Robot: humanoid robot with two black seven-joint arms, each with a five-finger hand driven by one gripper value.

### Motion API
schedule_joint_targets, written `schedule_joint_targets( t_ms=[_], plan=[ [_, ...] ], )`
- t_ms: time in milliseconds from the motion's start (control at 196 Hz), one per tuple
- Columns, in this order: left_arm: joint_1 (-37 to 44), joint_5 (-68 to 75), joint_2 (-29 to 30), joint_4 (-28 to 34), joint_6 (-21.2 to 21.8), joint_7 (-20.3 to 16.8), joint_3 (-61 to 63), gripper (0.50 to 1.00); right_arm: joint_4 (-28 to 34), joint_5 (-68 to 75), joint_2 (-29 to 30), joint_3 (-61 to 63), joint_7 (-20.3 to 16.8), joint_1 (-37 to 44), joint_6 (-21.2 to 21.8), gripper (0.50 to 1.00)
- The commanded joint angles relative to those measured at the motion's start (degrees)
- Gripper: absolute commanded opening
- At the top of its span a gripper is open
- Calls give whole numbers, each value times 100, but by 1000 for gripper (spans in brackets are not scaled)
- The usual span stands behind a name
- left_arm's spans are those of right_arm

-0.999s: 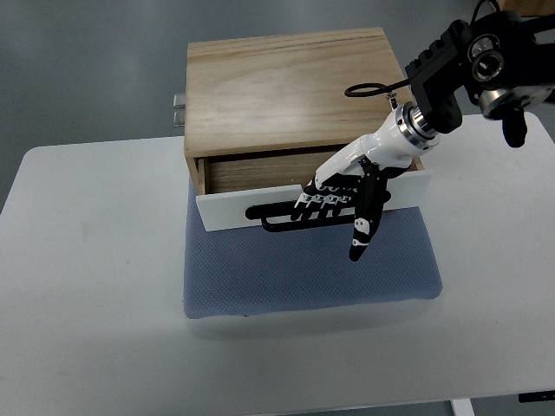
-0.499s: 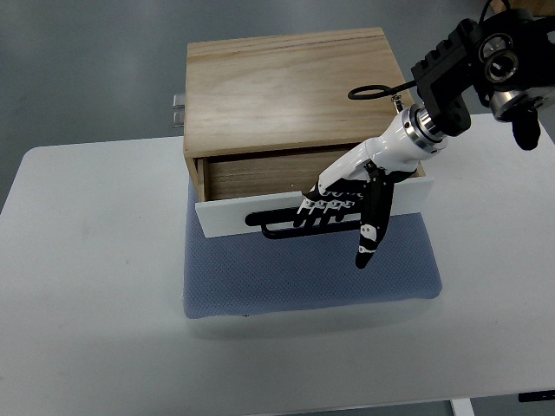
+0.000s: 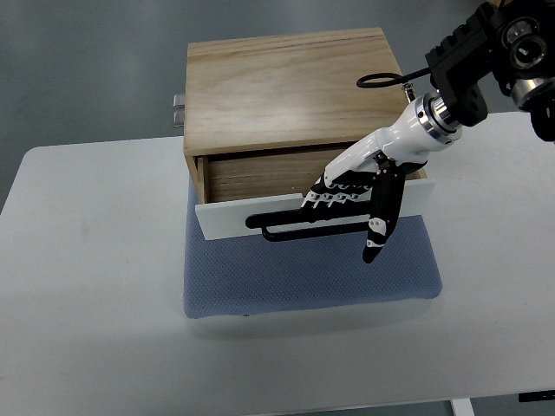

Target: Open wood drawer with right hand

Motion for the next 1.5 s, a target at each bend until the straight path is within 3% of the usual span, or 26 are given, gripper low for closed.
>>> schedule_joint_targets(
  t_ms=[0, 347, 576, 846, 917, 1060, 1126, 1177, 1182, 1350, 1401, 1407, 1493],
  plan=[
    [-7, 0, 0, 0, 0, 0, -3, 1000, 4, 76, -79, 9, 0, 124, -1, 944],
    [-7, 0, 0, 0, 0, 0, 6, 1000, -259, 911, -738, 343, 35, 668, -1, 944],
    [2, 0, 0, 0, 0, 0, 6, 1000, -655, 1588, -1309, 1178, 176, 88, -12, 942],
    [2, 0, 0, 0, 0, 0, -3, 1000, -1384, 1799, -1713, 2461, 703, -1089, -1541, 942],
    [-7, 0, 0, 0, 0, 0, -3, 1000, -1753, 1825, -1722, 2987, 712, -1563, -2015, 942],
    [-7, 0, 0, 0, 0, 0, -3, 1000, -2658, 1816, -1547, 4218, 703, -2521, -2446, 942],
    [2, 0, 0, 0, 0, 0, -3, 1000, -3115, 1790, -1362, 4675, 703, -2855, -2516, 942],
    [2, 0, 0, 0, 0, 0, -3, 1000, -3116, 1790, -1362, 4676, 703, -2856, -2517, 942],
    [2, 0, 0, 0, 0, 0, -3, 1000, -3499, 1790, -1196, 4945, 703, -3065, -2560, 942],
    [2, 0, 0, 0, 0, 0, -3, 1000, -4636, 1781, -694, 5659, 791, -3691, -2604, 944],
    [2, 0, 0, 0, 0, 0, -3, 1000, -4636, 1781, -694, 5660, 791, -3691, -2604, 944],
    [2, 0, 0, 0, 0, 0, -3, 1000, -5019, 1764, -502, 5878, 834, -3882, -2596, 944],
    [2, 0, 0, 0, 0, 0, -3, 1000, -5567, 1746, -202, 6134, 923, -4130, -2543, 944]
  ],
)
